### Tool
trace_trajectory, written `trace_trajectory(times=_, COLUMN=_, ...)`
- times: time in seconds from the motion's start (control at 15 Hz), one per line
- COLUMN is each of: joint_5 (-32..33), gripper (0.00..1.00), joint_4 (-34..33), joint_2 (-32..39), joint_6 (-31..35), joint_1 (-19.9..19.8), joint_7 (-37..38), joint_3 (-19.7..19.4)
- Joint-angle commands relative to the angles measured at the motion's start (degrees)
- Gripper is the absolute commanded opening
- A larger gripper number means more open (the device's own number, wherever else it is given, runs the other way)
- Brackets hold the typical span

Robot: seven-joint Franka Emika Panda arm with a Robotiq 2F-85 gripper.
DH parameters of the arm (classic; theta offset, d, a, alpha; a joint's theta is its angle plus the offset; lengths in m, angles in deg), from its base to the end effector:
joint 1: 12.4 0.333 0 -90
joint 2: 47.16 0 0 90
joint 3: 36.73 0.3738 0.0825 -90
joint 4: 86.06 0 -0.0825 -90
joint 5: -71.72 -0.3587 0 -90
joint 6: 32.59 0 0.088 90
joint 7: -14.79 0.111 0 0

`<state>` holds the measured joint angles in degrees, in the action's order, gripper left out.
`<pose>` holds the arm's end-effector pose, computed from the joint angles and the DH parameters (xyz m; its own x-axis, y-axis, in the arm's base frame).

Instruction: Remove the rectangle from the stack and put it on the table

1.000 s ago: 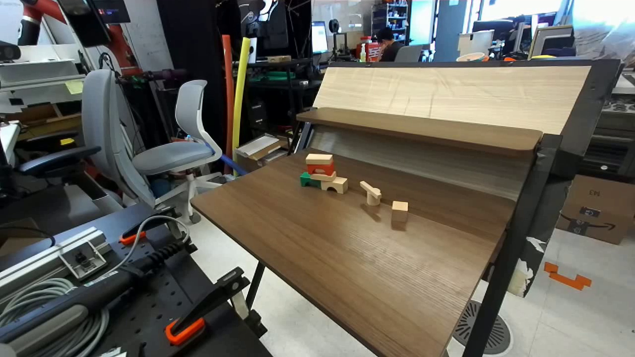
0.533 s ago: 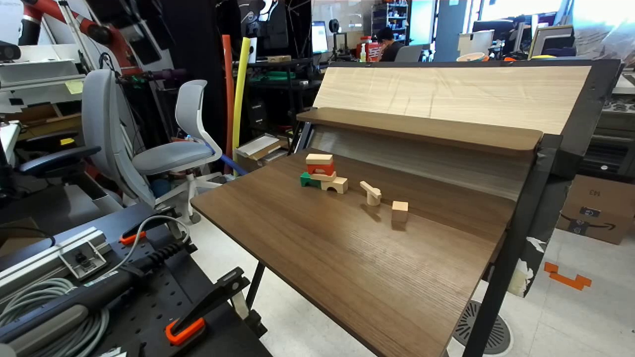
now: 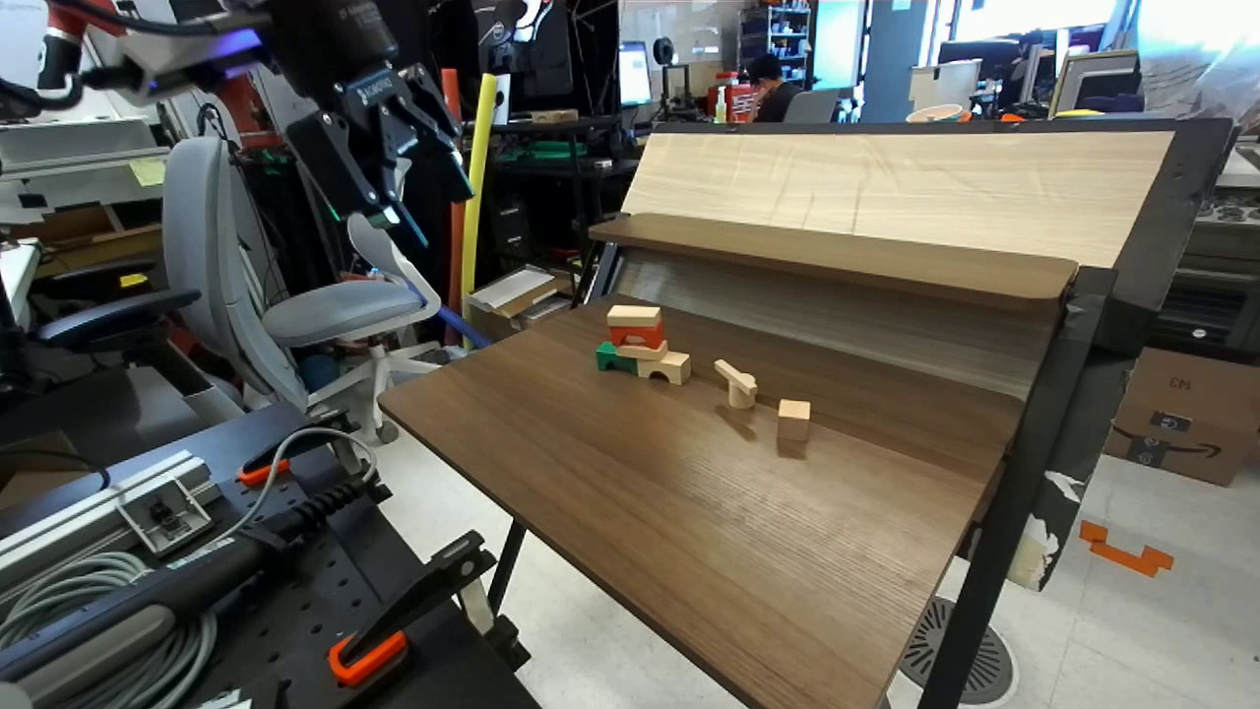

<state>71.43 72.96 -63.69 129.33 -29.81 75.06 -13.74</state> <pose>0.3761 0.0380 0.3965 0.5359 -0.8071 0.2479 -0.7815 -0.5853 -0.2161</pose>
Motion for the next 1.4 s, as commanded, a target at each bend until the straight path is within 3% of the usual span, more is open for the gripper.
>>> trace_trajectory(times=0.0, joint_5=7.87, gripper=1.0, joint_4=-5.2, joint_2=7.47, joint_6=2.4, joint_1=-13.38, joint_7=15.54, joint_3=10.02)
trace_trajectory(times=0.13, joint_5=11.41, gripper=1.0, joint_4=-8.2, joint_2=10.2, joint_6=1.6, joint_1=-18.31, joint_7=24.12, joint_3=13.54)
trace_trajectory(times=0.2, joint_5=13.87, gripper=1.0, joint_4=-9.7, joint_2=9.39, joint_6=-2.75, joint_1=-21.81, joint_7=28.3, joint_3=16.21)
trace_trajectory(times=0.33, joint_5=19.19, gripper=1.0, joint_4=-13.7, joint_2=13.44, joint_6=-5.12, joint_1=-25.06, joint_7=36.68, joint_3=18.54)
trace_trajectory(times=0.47, joint_5=26.17, gripper=1.0, joint_4=-18.12, joint_2=17.52, joint_6=-8.85, joint_1=-27.03, joint_7=45.1, joint_3=20.21)
trace_trajectory(times=0.6, joint_5=33.81, gripper=1.0, joint_4=-23.26, joint_2=23.49, joint_6=-13.14, joint_1=-26.16, joint_7=52.64, joint_3=20.03)
trace_trajectory(times=0.93, joint_5=45.76, gripper=1.0, joint_4=-35.7, joint_2=39.45, joint_6=-17.81, joint_1=-19.55, joint_7=60.97, joint_3=15.54)
trace_trajectory(times=1.0, joint_5=42.54, gripper=1.0, joint_4=-37.93, joint_2=40.66, joint_6=-16.5, joint_1=-10.79, joint_7=57.87, joint_3=6.9)
trace_trajectory(times=1.2, joint_5=35.3, gripper=1.0, joint_4=-45.67, joint_2=47.23, joint_6=-13.95, joint_1=0.86, joint_7=51.7, joint_3=-4.27)
trace_trajectory(times=1.33, joint_5=27.0, gripper=1.0, joint_4=-50.0, joint_2=50.52, joint_6=-13.02, joint_1=7.97, joint_7=45.68, joint_3=-10.65)
